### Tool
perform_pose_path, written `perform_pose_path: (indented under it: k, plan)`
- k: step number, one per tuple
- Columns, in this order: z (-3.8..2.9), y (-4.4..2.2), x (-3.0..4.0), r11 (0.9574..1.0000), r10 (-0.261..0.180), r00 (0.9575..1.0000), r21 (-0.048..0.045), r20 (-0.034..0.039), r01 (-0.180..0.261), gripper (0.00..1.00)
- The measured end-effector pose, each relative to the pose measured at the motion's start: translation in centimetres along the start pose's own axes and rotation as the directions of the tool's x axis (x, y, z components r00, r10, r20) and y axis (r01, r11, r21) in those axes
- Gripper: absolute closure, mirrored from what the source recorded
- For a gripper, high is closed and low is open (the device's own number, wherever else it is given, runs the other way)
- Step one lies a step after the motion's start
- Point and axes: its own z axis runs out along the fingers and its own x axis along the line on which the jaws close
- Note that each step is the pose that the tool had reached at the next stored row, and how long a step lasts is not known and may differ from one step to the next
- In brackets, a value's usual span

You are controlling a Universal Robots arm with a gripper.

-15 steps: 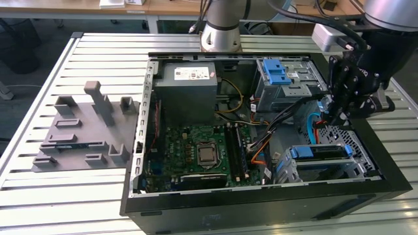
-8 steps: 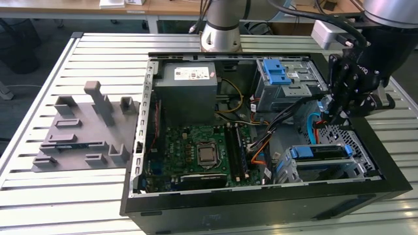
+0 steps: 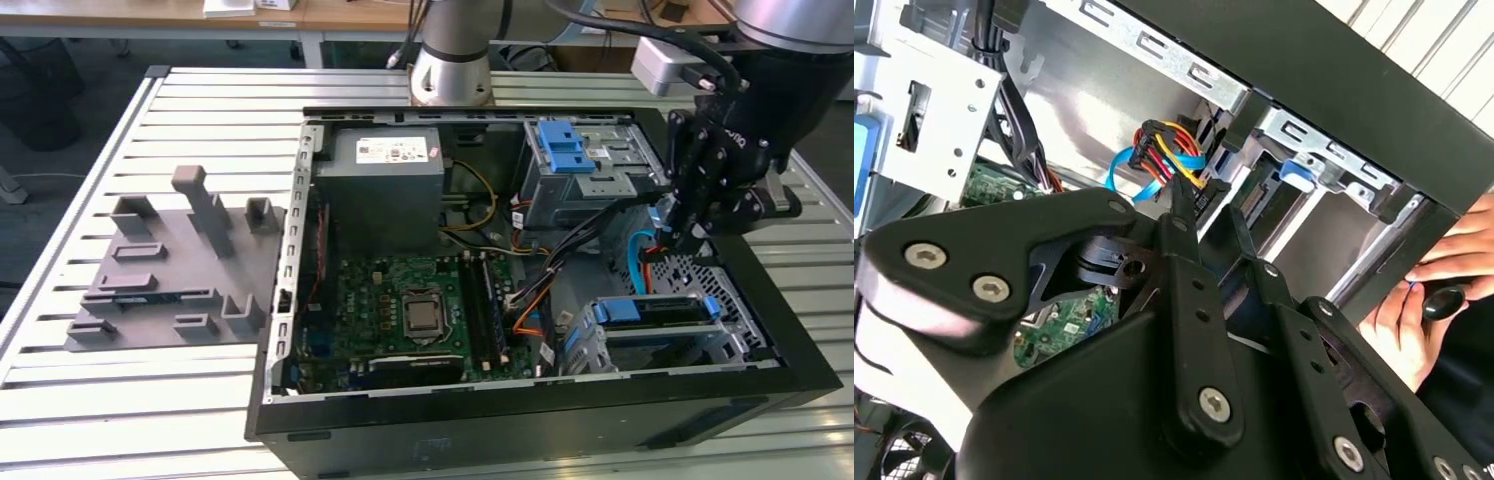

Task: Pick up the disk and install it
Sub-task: 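Insert the first disk wire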

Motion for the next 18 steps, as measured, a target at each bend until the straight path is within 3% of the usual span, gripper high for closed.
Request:
perform_pose_path:
  k: [2, 4, 8, 12, 13, 15, 16, 18]
  plan:
    - [0.13, 0.01, -0.02, 1.0000, 0.000, 1.0000, 0.0002, -0.0047, 0.000, 0.70]
    - [0.28, 0.02, -0.04, 1.0000, -0.002, 0.9995, 0.0008, -0.0311, 0.002, 0.70]
    - [0.29, 0.02, -0.04, 1.0000, -0.002, 0.9990, 0.0010, -0.0442, 0.002, 0.70]
    - [0.28, 0.02, -0.04, 1.0000, -0.002, 0.9989, 0.0010, -0.0463, 0.003, 0.78]
    - [0.28, 0.02, -0.04, 1.0000, -0.002, 0.9989, 0.0010, -0.0462, 0.003, 0.84]
    - [0.29, 0.02, -0.05, 1.0000, -0.002, 0.9990, 0.0010, -0.0455, 0.002, 0.84]
    - [0.29, 0.02, -0.05, 1.0000, -0.002, 0.9993, 0.0010, -0.0383, 0.002, 0.84]
    - [0.29, 0.03, -0.04, 1.0000, 0.000, 1.0000, 0.0005, -0.0014, 0.000, 0.84]
